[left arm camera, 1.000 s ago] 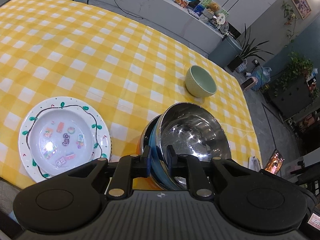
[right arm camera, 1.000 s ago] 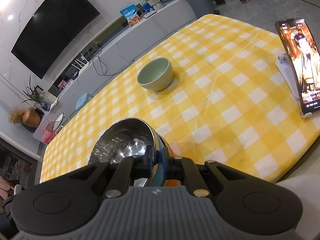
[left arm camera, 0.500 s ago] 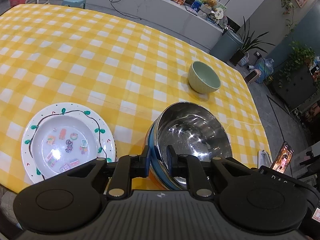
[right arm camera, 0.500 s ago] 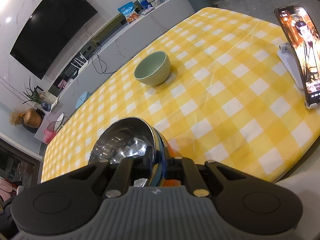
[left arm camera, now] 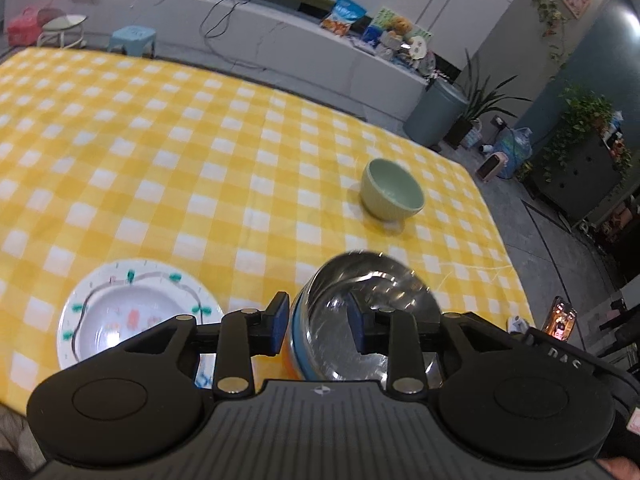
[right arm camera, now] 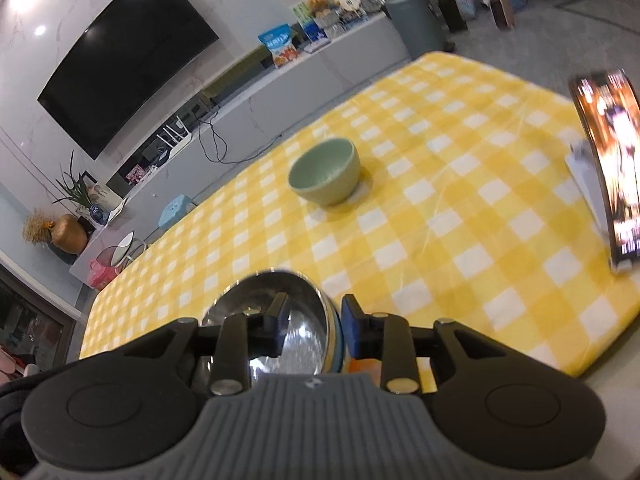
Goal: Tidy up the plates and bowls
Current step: 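Move the left gripper to the pale green bowl rim and close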
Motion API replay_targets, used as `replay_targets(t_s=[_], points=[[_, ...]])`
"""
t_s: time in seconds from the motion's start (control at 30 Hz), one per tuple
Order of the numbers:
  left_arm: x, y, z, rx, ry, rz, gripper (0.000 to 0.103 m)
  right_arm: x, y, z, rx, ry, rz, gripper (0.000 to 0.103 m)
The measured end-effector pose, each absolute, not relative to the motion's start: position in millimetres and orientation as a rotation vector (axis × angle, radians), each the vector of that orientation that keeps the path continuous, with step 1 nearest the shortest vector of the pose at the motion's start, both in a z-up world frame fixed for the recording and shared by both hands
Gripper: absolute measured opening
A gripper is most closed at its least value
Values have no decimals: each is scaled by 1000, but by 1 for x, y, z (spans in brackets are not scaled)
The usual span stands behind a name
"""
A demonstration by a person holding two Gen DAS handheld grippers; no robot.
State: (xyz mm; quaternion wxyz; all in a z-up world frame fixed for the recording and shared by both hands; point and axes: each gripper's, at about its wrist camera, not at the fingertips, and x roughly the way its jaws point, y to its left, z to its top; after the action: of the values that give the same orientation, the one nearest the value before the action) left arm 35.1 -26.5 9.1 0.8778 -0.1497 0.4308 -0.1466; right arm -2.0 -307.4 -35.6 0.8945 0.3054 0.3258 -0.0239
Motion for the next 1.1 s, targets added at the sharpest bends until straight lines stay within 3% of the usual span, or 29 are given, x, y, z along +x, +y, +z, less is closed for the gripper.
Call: replay_targets(t_s=[0.47, 1.0, 1.1], points=[[88, -59, 34, -171, 845, -355, 38, 82, -321, -28, 441, 647, -131, 29], [198, -114, 16, -82, 942, -506, 39, 172, -360, -70, 528, 649, -133, 29], [214, -124, 6, -38, 956, -513, 46, 182, -368, -78, 557, 664, -152, 29]])
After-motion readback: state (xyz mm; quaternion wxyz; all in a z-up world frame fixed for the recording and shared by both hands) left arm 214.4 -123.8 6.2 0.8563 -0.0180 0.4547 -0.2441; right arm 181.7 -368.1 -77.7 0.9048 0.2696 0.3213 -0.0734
